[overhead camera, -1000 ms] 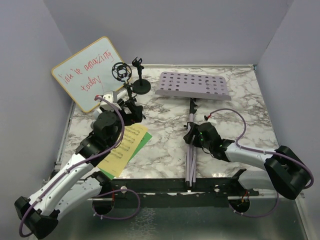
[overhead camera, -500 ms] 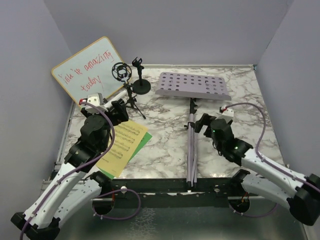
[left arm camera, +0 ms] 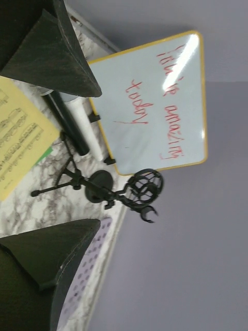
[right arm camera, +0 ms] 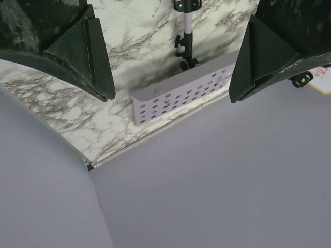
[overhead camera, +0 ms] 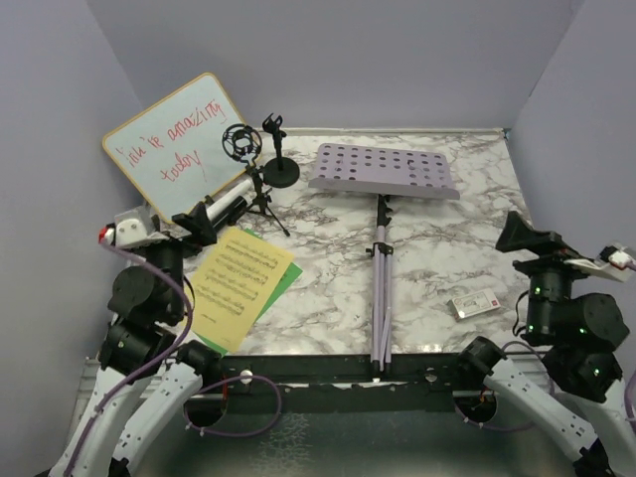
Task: Pack up the instrument practice props
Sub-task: Reset both arms
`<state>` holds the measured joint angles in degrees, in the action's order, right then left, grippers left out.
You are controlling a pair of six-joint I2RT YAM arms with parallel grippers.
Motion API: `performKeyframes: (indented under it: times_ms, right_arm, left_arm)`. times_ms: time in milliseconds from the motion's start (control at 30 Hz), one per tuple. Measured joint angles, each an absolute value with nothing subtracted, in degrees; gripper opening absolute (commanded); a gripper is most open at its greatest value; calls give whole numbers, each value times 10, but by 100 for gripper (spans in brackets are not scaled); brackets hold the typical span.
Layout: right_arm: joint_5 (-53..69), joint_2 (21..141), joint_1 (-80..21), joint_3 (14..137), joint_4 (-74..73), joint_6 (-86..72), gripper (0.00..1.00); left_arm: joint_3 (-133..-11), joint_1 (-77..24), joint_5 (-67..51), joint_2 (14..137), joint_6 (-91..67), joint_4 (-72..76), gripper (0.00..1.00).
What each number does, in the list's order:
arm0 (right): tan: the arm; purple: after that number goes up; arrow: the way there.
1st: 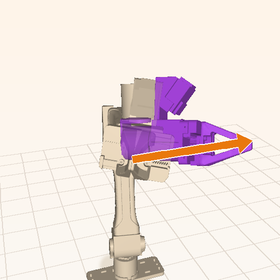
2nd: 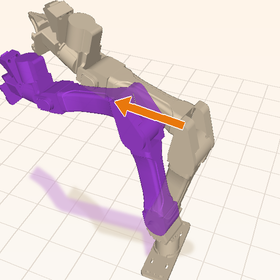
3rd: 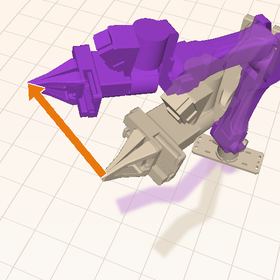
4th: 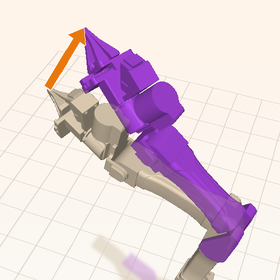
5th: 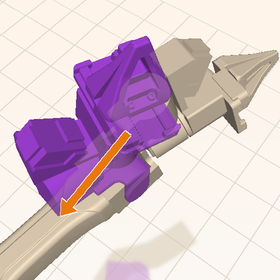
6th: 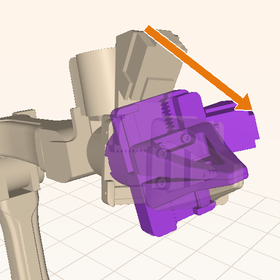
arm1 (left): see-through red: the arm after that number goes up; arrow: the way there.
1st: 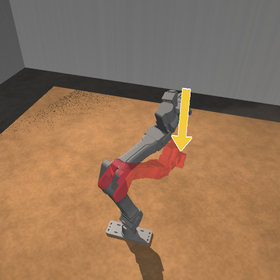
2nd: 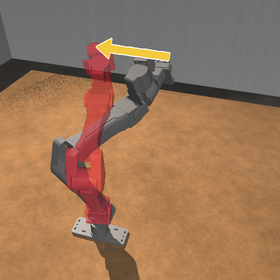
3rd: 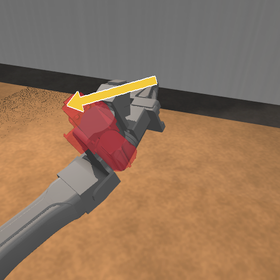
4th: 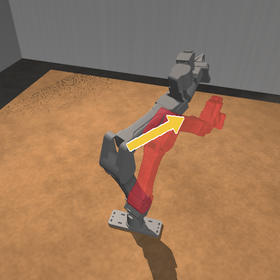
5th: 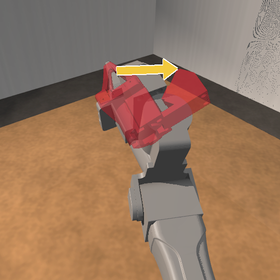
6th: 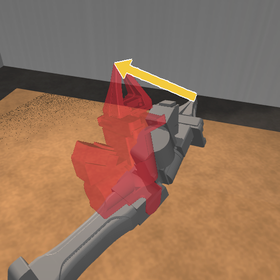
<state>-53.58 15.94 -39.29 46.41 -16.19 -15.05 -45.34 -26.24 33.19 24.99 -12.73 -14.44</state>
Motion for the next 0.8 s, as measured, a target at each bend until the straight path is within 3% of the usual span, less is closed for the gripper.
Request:
performKeyframes:
  times_ms: [467, 800]
  right_arm:
    - [-541, 54, -393, 394, -125, 9, 100]
    - [-541, 44, -393, 382, -101, 31, 100]
  left_arm:
    - [-357, -262, 394, 82, -64, -49, 99]
    - [-327, -254, 395, 72, -54, -26, 99]
